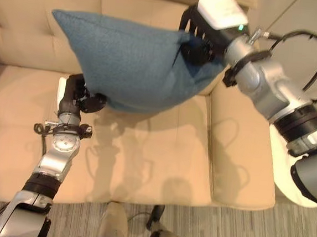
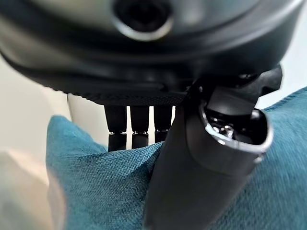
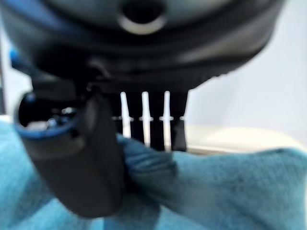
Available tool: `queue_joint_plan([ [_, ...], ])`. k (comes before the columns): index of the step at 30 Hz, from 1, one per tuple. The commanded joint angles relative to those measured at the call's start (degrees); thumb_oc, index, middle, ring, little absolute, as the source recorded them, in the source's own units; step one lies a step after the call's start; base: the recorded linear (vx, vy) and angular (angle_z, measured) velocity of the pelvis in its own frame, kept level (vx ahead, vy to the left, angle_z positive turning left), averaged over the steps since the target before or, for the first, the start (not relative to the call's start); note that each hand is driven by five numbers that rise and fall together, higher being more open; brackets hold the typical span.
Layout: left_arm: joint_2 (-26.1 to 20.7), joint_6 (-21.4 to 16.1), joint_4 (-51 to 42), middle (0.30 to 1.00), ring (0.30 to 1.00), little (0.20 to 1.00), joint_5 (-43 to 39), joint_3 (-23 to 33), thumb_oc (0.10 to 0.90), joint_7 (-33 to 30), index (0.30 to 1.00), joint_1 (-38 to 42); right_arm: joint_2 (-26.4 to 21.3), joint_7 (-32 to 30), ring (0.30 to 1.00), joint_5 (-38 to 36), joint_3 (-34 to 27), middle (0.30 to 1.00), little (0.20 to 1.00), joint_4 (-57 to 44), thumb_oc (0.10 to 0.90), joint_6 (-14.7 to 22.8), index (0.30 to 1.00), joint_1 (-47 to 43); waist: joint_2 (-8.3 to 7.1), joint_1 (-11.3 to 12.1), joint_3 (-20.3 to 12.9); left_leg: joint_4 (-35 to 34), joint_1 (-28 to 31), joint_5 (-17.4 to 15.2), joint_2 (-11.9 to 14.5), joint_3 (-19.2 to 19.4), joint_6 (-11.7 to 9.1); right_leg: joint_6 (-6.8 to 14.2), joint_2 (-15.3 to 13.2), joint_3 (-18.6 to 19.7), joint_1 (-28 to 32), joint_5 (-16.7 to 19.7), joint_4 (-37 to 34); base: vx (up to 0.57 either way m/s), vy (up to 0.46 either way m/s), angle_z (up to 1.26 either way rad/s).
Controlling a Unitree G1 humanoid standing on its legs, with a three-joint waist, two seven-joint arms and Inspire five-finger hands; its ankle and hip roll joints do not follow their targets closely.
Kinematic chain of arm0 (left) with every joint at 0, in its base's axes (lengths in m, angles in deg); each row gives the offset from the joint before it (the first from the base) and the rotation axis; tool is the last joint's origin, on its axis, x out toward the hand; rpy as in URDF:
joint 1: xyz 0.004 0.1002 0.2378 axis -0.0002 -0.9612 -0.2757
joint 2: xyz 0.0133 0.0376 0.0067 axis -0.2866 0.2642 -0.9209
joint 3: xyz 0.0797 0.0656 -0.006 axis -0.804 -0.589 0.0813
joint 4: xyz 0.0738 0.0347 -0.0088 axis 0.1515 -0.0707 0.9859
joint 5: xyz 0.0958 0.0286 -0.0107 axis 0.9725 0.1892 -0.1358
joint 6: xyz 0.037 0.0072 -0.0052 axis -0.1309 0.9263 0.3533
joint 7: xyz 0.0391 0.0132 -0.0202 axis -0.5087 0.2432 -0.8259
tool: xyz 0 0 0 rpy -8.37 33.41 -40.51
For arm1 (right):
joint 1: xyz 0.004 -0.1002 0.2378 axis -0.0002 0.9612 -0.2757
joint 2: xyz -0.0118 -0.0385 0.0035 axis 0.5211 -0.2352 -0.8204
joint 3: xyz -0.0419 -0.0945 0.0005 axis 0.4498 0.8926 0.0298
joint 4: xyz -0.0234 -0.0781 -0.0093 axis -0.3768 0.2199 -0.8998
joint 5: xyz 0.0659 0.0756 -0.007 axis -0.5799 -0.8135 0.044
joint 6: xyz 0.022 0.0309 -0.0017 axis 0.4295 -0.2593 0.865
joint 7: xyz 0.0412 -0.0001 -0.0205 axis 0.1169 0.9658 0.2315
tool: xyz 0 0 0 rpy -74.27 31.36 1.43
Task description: Pick up all the scattered cushions and arrange them neatly on the sofa.
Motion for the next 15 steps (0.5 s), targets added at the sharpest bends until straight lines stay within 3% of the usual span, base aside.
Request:
queue_joint_plan([
  [1,-0.2,-7.6,0.2,0.300,0.300,0.300,-3.0,-2.4,0.400,-2.1,0.300,9.4,-2.3,-7.3,0.300,-1.3,0.9,0.300,0.300,5.1,0.400,-2.1,0.300,-10.1,-1.22,-2.1,-5.0,-3.4,-8.2,4.7,0.5,-2.0,-1.8,5.8,-4.8,-0.9,7.0,-13.8,7.5,0.01,-0.018,-0.36],
  [7,0.7,-7.7,9.0,0.300,0.300,0.300,-4.7,-5.8,0.400,-5.4,0.300,22.6,0.5,-9.1,0.300,-2.6,5.1,0.300,0.300,14.1,0.400,-2.8,0.300,-15.9,-1.91,-2.3,-1.9,-2.7,-11.8,5.1,0.7,-2.1,-2.1,6.2,-4.8,-1.2,3.5,-13.4,8.4,0.00,-0.001,-0.19],
  [15,0.0,-7.9,11.7,0.300,0.300,0.300,-3.6,-6.4,0.400,-9.3,0.300,29.2,-0.5,-10.6,0.300,0.9,9.5,0.300,0.300,17.6,0.400,-3.8,0.300,-19.6,-2.86,-2.5,0.0,-1.8,-15.1,4.9,0.1,-1.4,-2.2,6.6,-5.1,-1.9,1.5,-12.9,8.4,0.05,0.004,0.01],
])
